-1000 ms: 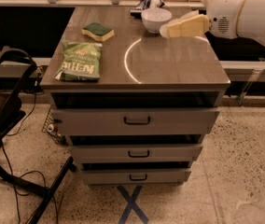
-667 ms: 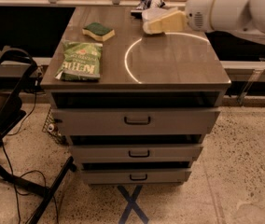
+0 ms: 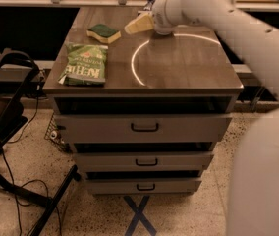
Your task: Pick sponge
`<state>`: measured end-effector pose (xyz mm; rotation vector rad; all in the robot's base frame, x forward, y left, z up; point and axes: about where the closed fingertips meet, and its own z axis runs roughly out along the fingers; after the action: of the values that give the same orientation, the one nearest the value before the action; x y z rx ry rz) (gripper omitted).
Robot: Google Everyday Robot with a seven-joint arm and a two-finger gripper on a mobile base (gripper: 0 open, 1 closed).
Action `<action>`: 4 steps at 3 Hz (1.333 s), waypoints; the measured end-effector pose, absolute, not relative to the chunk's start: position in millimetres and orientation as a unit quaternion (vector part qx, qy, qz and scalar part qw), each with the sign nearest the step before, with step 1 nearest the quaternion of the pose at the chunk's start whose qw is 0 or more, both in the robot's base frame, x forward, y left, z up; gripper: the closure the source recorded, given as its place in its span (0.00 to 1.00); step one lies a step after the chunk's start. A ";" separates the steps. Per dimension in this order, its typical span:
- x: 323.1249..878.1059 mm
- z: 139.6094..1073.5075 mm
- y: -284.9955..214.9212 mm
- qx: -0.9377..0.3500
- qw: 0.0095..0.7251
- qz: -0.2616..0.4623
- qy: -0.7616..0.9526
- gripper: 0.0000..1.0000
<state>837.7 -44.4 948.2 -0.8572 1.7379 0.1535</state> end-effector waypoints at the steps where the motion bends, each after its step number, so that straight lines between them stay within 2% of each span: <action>1: 867.6 925.3 13.5 -0.386 0.553 0.094 0.732 0.00; 3: 905.1 889.5 102.5 -0.418 0.532 0.157 0.720 0.00; 4: 915.2 871.1 121.4 -0.416 0.517 0.189 0.724 0.00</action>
Offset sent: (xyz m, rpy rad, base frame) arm 0.0777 0.1560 -0.0448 0.0392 0.0495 0.2215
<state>915.2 121.4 871.1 -0.9998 1.7374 0.4543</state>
